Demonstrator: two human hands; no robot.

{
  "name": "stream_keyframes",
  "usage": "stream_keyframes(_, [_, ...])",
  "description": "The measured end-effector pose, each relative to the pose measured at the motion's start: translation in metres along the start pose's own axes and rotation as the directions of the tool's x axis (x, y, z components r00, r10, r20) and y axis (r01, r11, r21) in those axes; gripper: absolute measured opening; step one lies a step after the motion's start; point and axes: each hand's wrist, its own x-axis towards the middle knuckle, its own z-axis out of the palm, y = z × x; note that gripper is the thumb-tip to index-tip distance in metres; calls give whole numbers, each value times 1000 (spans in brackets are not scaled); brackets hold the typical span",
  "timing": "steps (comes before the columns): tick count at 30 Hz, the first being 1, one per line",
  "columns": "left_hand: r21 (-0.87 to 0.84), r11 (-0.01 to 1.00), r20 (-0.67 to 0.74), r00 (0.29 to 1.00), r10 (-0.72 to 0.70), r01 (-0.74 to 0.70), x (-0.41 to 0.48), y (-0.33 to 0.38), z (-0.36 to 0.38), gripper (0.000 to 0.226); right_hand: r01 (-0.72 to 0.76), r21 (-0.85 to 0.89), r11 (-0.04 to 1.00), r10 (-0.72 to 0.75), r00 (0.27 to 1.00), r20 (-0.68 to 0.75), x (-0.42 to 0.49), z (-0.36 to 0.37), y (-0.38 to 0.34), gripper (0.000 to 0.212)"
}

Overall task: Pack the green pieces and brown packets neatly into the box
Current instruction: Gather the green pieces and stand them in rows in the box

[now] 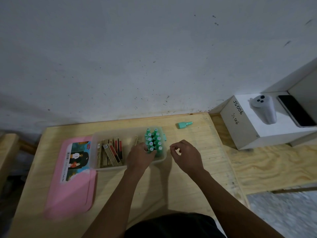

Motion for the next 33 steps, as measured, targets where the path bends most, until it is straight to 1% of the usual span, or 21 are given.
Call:
stream_keyframes(4, [-34, 999, 53, 999, 13, -12, 2, -5, -3, 30, -50, 19, 999, 50, 999, 15, 3, -6, 9, 17])
stream_keyframes(8, [-75, 997, 110, 994, 27, -19, 4, -3, -10, 30, -151, 50, 987, 146, 986, 77, 11, -18, 29, 21])
stream_keyframes(10, [-92, 995, 80, 995, 56, -49, 4, 6, -14, 27, -205, 57, 977, 198, 974, 108, 17, -24, 43, 23])
stream_keyframes(12, [-86, 990, -5, 993, 114, -114, 4, 20, -16, 25, -250, 56, 967, 241, 960, 141, 25, -28, 59, 24])
stream_keyframes(14, [-56, 981, -85, 980, 182, -187, 9, 37, -18, 24, -287, 41, 957, 275, 945, 177, 34, -31, 73, 28])
stream_keyframes(16, [23, 962, -132, 953, 273, -273, 22, 52, -15, 24, -304, 12, 953, 295, 933, 205, 45, -33, 85, 32])
stream_keyframes(18, [164, 929, -138, 925, 354, -331, 45, 66, -8, 28, -310, -15, 951, 305, 925, 228, 57, -36, 92, 35])
stream_keyframes(19, [234, 916, -115, 926, 359, -326, 59, 73, -4, 31, -309, -24, 951, 306, 922, 237, 64, -37, 95, 37])
stream_keyframes(21, [391, 879, -4, 954, 299, -274, 85, 87, 3, 39, -294, -39, 955, 294, 921, 255, 77, -37, 98, 39])
stream_keyframes(23, [579, 781, 162, 972, 172, -235, 107, 101, 11, 47, -278, -47, 959, 280, 923, 264, 90, -34, 100, 41])
stream_keyframes(24, [635, 738, 225, 969, 105, -228, 113, 104, 14, 46, -267, -57, 962, 273, 924, 268, 95, -33, 100, 42])
stream_keyframes(26, [682, 698, 291, 957, 13, -217, 125, 109, 19, 33, -235, -95, 967, 253, 925, 284, 106, -29, 100, 43])
stream_keyframes(28, [710, 676, 322, 945, -61, -199, 138, 111, 25, 24, -205, -128, 970, 234, 928, 290, 118, -25, 102, 45])
stream_keyframes(31, [729, 663, 360, 919, -159, -171, 150, 110, 32, 21, -146, -144, 979, 184, 933, 310, 137, -21, 105, 46])
stream_keyframes(33, [720, 674, 385, 903, -191, -164, 155, 108, 37, 17, -108, -130, 986, 147, 928, 342, 147, -18, 107, 45])
